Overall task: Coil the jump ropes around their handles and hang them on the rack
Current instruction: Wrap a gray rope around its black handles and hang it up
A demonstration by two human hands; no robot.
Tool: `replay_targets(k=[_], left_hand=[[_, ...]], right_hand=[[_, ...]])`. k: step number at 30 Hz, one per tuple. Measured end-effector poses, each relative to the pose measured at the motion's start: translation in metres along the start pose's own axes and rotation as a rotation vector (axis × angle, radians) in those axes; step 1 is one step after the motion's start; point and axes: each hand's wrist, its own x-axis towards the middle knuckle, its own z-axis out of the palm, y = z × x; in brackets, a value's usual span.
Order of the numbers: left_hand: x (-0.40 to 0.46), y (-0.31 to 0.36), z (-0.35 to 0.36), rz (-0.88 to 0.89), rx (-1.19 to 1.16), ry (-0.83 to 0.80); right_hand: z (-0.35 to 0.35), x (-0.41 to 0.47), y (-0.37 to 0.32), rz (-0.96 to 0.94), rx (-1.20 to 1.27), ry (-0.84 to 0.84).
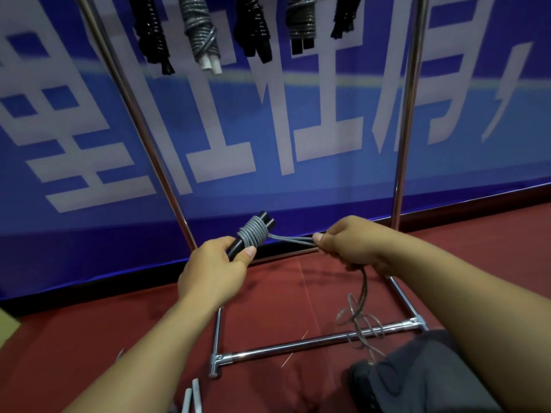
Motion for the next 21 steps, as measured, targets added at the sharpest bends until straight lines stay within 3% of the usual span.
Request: replay_targets(k=[7, 15, 21], left_hand=[[0.003, -0.004, 0.006, 0.049, 0.044, -0.105], [-0.002, 0.001, 0.02, 0.113, 0.073, -0.474], [-0.002, 0.0, 0.024, 0.147, 0.068, -0.642]], right_hand=[[0.001, -0.01, -0.012, -0.061, 0.316, -0.084], [0.012, -0.006, -0.004, -0.18, 0.241, -0.073], [0.013, -0.002, 0.001, -0.221, 0.173, -0.052]])
